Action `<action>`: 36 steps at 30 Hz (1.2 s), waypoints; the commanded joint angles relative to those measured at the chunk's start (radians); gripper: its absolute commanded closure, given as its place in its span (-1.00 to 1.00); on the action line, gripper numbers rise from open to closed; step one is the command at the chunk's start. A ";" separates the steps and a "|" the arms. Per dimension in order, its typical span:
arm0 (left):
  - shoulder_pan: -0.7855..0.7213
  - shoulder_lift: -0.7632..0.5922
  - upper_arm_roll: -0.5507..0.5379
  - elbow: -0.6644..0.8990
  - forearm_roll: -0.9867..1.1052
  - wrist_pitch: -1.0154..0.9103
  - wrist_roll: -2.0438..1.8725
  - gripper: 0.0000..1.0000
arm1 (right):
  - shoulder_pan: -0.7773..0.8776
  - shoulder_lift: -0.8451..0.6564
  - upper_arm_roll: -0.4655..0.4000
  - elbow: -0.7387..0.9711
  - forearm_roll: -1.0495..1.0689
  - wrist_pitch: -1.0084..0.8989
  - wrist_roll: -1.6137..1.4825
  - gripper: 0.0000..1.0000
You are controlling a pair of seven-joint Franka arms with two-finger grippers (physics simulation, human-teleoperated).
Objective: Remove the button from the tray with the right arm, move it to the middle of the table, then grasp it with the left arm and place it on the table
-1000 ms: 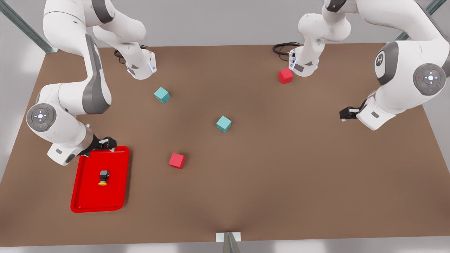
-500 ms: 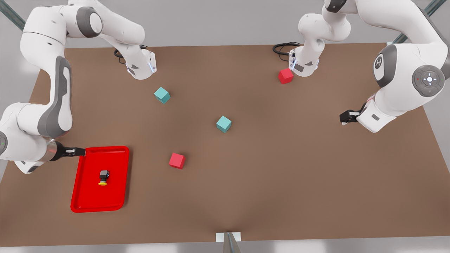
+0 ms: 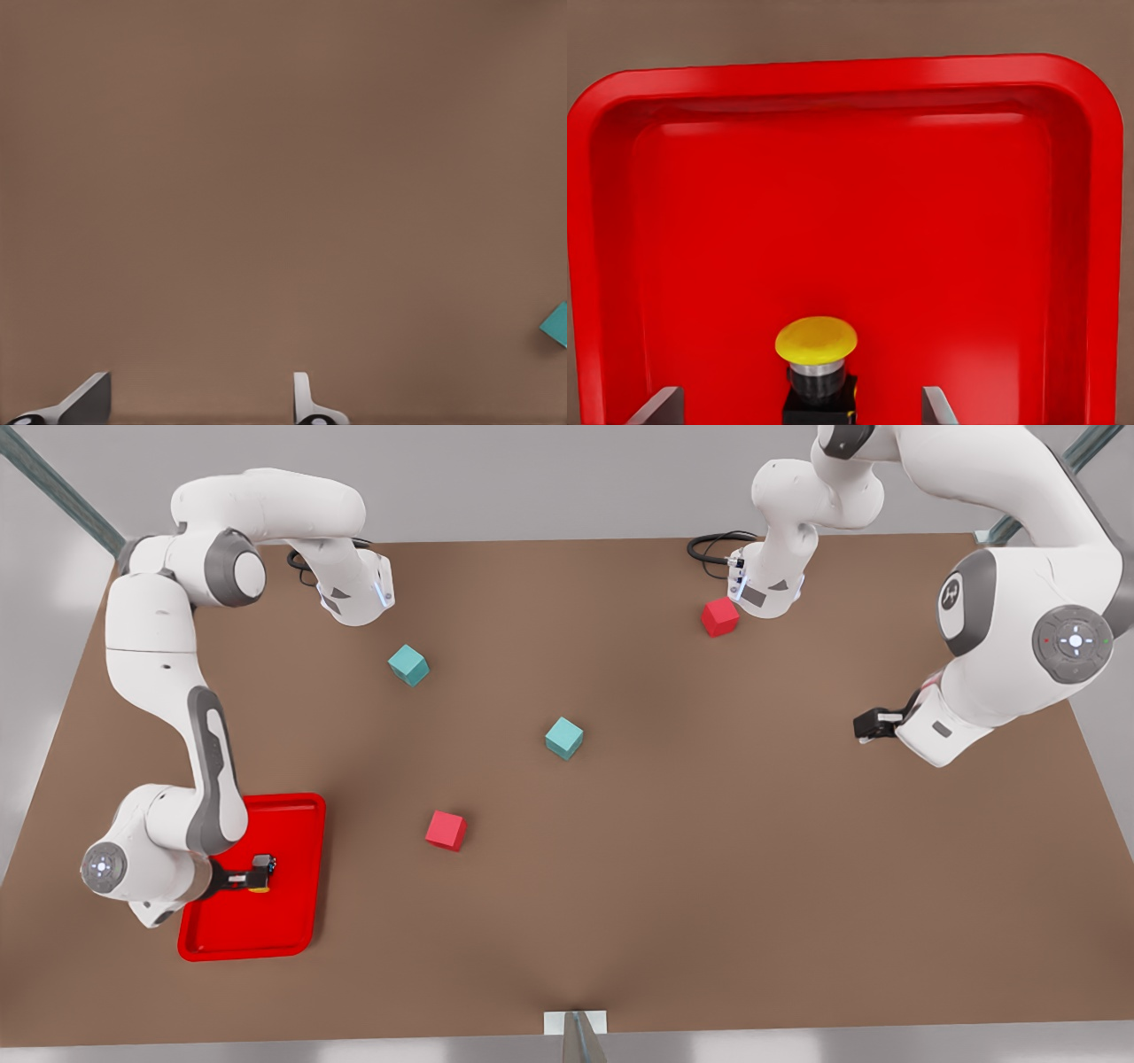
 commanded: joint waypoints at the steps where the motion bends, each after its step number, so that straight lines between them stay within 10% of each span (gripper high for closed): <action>1: -0.001 0.000 0.000 0.000 0.000 -0.002 -0.002 -1.00 | -0.003 0.007 -0.001 0.000 -0.001 0.098 -0.014 -1.00; 14: 0.006 0.003 0.000 -0.021 0.000 -0.002 0.001 -1.00 | -0.020 -0.139 -0.001 -0.353 0.001 0.325 0.040 -1.00; 36: 0.026 0.009 0.000 -0.023 0.000 -0.008 0.042 -1.00 | -0.030 -0.114 -0.012 -0.376 0.002 0.331 0.065 -1.00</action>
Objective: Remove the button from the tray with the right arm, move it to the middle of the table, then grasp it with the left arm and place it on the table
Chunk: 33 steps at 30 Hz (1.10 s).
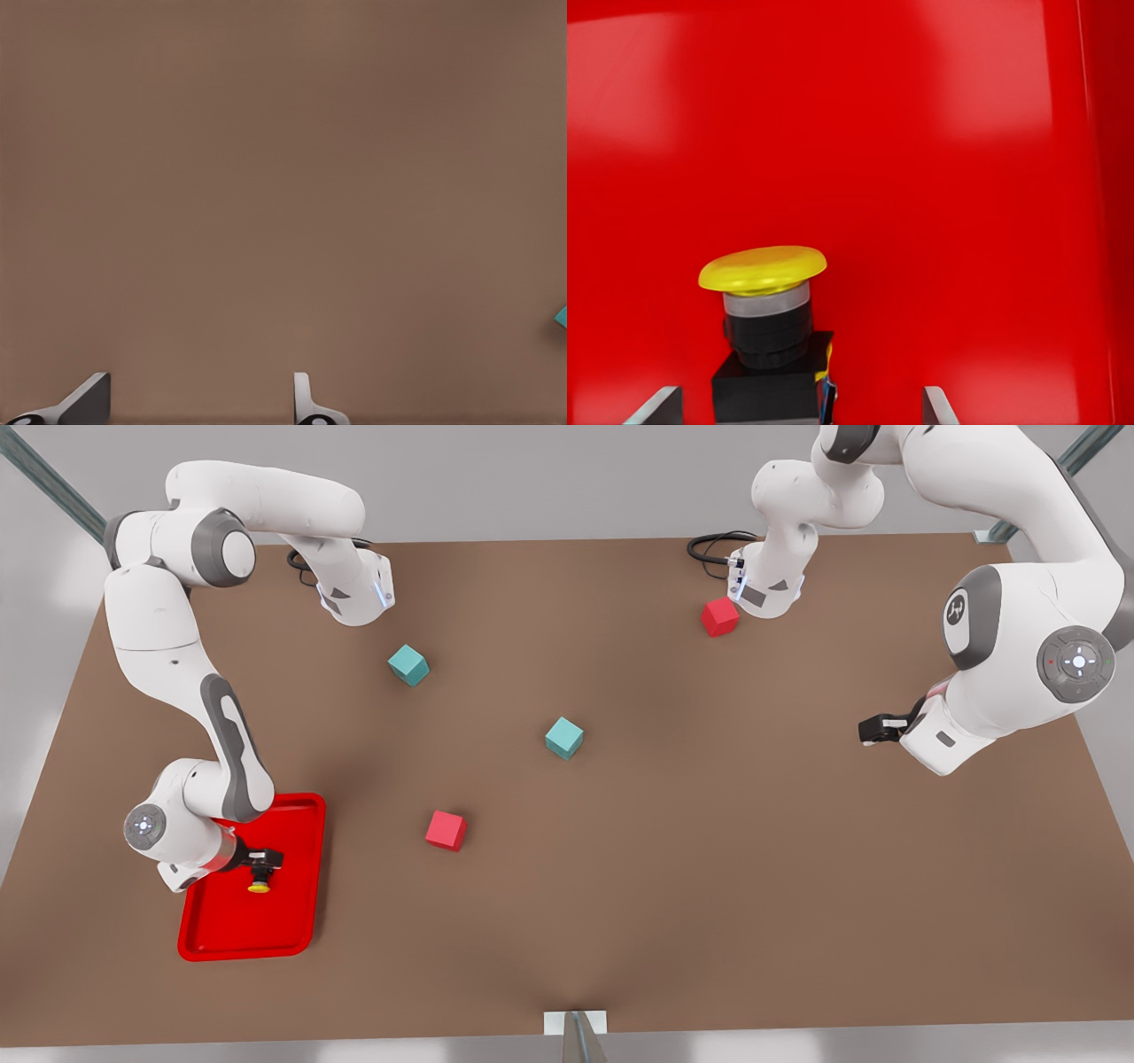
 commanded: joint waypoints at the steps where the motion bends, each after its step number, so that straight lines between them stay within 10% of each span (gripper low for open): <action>1: 0.000 -0.001 0.000 0.000 -0.001 -0.003 0.014 -1.00 | 0.001 -0.001 0.000 0.001 0.002 0.003 0.017 -1.00; 2: 0.000 -0.001 0.000 0.000 -0.001 -0.003 0.014 -1.00 | 0.000 -0.001 0.000 0.001 0.002 0.001 0.018 -0.73; 3: 0.000 -0.001 0.000 0.000 -0.001 -0.003 0.014 -1.00 | 0.000 -0.001 0.000 0.003 0.002 -0.002 0.017 -0.04; 6: 0.000 -0.001 0.000 0.000 -0.001 -0.005 0.014 -1.00 | 0.001 -0.001 0.000 0.004 0.002 -0.005 0.014 0.17; 20: 0.000 -0.001 0.000 0.000 -0.001 -0.011 0.014 -1.00 | 0.003 -0.139 0.129 0.066 0.004 -0.209 -0.085 0.20; 33: 0.000 0.003 0.000 -0.007 0.001 -0.017 0.016 -1.00 | 0.530 -0.096 0.128 0.262 0.063 -0.326 0.520 0.19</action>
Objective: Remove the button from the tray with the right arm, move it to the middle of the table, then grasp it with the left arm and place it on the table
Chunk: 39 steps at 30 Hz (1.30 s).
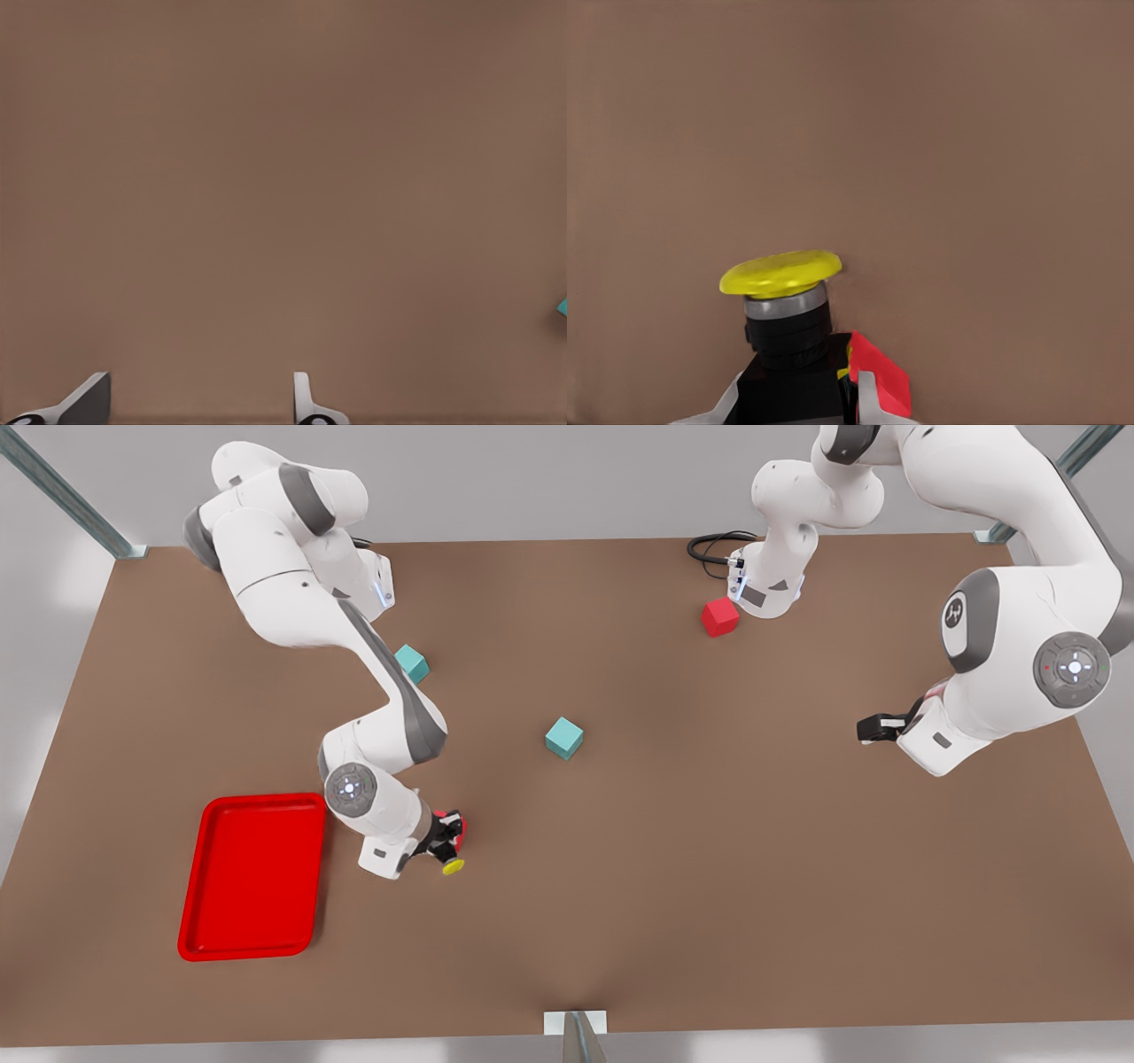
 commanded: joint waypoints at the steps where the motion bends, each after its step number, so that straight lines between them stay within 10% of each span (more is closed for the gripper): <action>1: 0.000 -0.001 0.000 -0.002 0.001 -0.006 0.003 -1.00 | 0.064 0.030 -0.003 0.042 -0.003 -0.030 0.471 0.19; 15: 0.000 0.010 0.000 -0.002 0.001 -0.004 0.003 -1.00 | 0.518 0.467 -0.141 0.599 0.130 -0.067 1.203 0.15; 23: 0.002 0.016 0.000 -0.002 0.001 0.001 0.005 -1.00 | 0.531 0.483 -0.142 0.599 0.130 -0.059 1.200 -0.58; 24: 0.002 0.016 0.000 -0.002 0.001 0.001 0.005 -1.00 | 0.531 0.483 -0.142 0.599 0.130 -0.059 1.199 -1.00; 28: -0.009 0.088 -0.093 -0.002 -0.004 0.062 -0.337 -1.00 | 0.413 0.260 -0.158 0.586 0.127 -0.090 1.052 -1.00; 31: -0.247 0.286 -0.125 0.003 -0.173 0.300 -0.880 -1.00 | 0.051 0.049 -0.162 0.585 0.046 -0.567 0.375 -1.00; 35: -0.420 0.407 -0.125 -0.126 -0.236 0.760 -1.222 -1.00 | -0.247 -0.484 -0.152 -0.076 -0.121 -0.358 0.031 -1.00; 39: -0.465 0.413 -0.127 -0.267 -0.245 1.036 -1.201 -1.00 | -0.238 -0.478 -0.132 0.026 -0.097 -0.429 0.033 -1.00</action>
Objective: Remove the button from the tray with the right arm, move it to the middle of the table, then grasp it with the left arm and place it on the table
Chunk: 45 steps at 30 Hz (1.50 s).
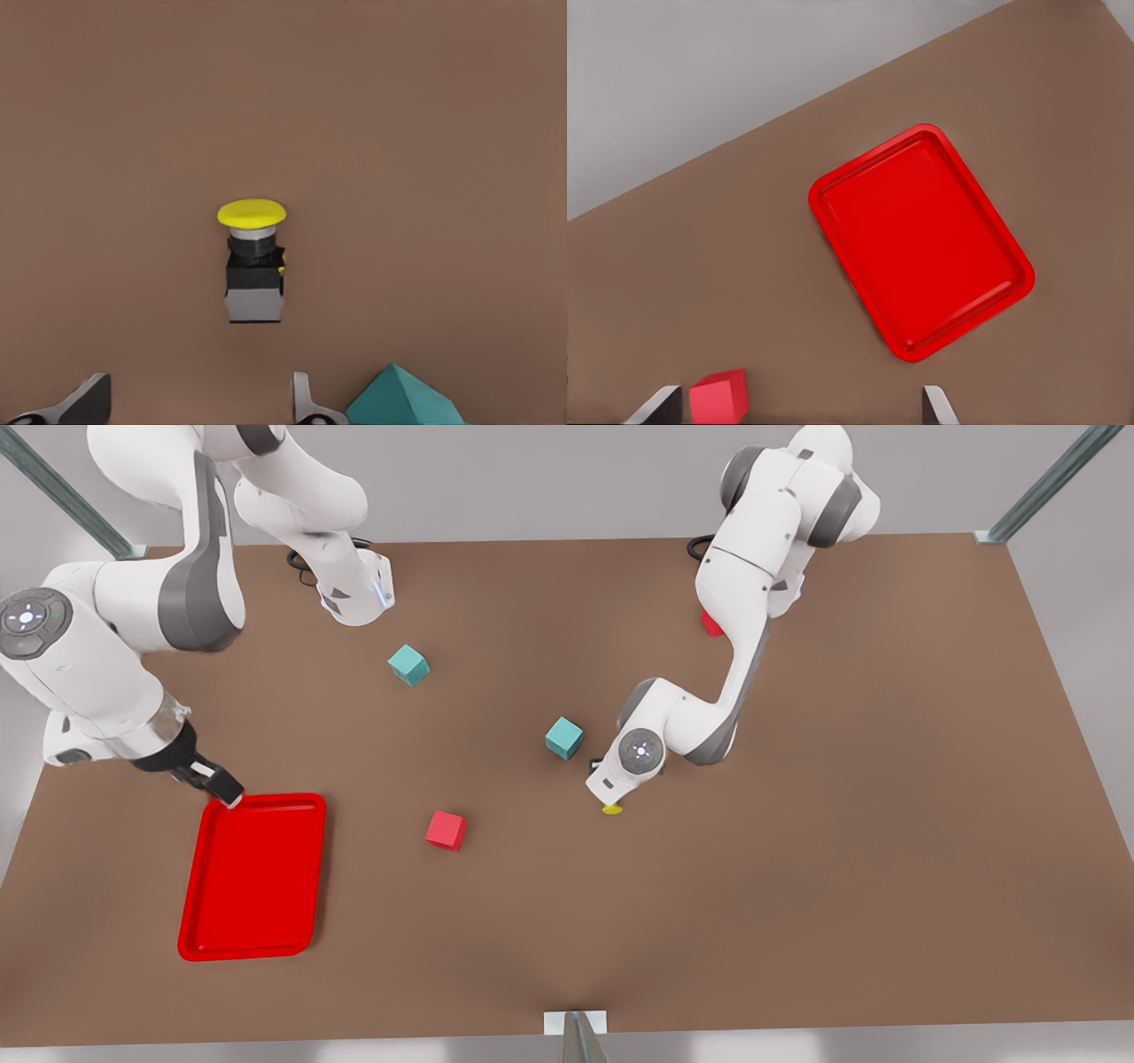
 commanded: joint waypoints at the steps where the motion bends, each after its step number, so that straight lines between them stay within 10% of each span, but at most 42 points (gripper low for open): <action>1: -0.012 0.000 0.001 -0.050 -0.021 0.375 -0.672 -1.00 | 0.011 -0.006 0.005 0.006 -0.012 -0.051 -0.498 -1.00; 29: -0.024 0.072 0.004 -0.120 0.079 0.446 0.107 -1.00 | 0.022 -0.014 0.065 0.012 -0.021 -0.150 -0.501 -1.00; 39: -0.021 0.071 0.004 -0.114 0.078 0.430 0.106 0.05 | 0.022 -0.014 0.073 0.012 -0.033 -0.166 -0.501 -1.00; 45: -0.022 0.069 0.006 -0.097 0.076 0.383 0.104 0.16 | 0.024 -0.014 0.076 0.012 -0.041 -0.172 -0.502 -1.00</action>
